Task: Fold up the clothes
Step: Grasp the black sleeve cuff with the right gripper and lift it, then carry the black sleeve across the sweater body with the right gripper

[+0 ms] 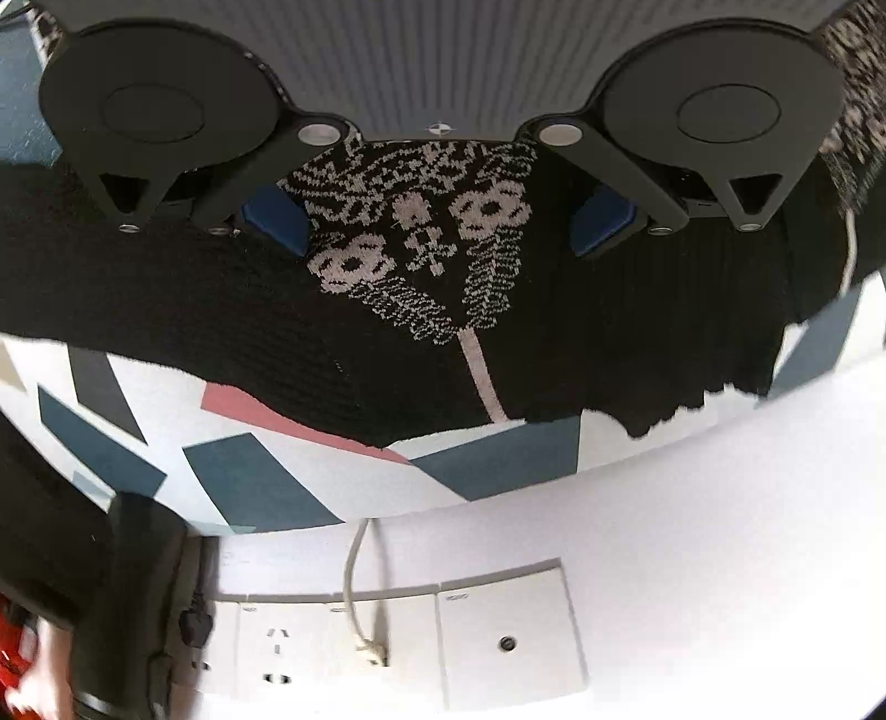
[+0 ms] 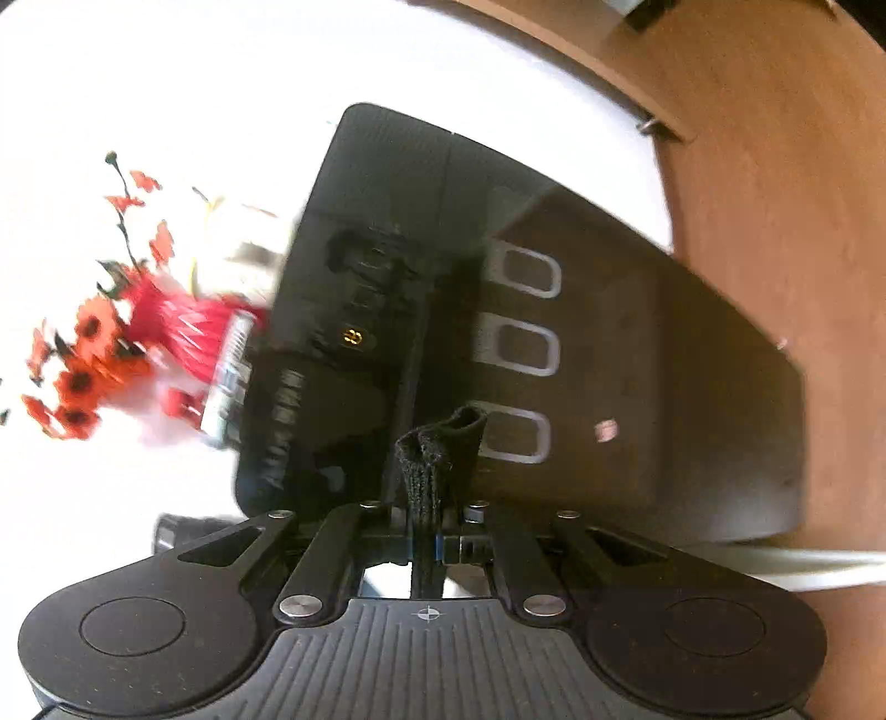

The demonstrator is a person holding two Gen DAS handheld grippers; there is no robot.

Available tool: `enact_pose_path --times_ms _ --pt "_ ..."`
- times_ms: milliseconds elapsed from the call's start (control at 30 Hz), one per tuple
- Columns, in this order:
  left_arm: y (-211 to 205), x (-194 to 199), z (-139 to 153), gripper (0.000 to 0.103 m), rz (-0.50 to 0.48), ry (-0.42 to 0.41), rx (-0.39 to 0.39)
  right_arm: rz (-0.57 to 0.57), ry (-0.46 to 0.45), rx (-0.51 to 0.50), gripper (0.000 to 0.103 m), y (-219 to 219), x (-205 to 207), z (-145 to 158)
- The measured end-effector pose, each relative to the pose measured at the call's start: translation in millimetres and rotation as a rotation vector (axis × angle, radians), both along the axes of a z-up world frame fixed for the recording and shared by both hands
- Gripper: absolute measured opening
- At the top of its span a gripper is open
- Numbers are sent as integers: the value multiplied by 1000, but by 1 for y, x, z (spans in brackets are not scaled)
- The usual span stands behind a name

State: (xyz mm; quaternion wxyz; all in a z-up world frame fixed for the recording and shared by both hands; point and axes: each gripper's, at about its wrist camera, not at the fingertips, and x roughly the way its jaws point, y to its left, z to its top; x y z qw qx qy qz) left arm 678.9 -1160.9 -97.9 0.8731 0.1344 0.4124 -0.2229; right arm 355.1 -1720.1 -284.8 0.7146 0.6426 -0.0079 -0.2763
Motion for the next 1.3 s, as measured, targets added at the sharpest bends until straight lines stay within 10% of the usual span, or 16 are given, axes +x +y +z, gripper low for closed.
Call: enact_pose_path --times_ms 433,767,1033,1300 --pt "78 -37 25 103 -51 64 -52 69 3 37 6 79 12 52" --pt "221 -80 42 103 25 71 -106 536 245 -173 7 173 175 132" --pt "299 -88 53 103 175 79 -221 861 23 -240 7 297 311 222" --pt "322 -76 59 103 223 60 -288 1146 62 -183 7 414 379 218"
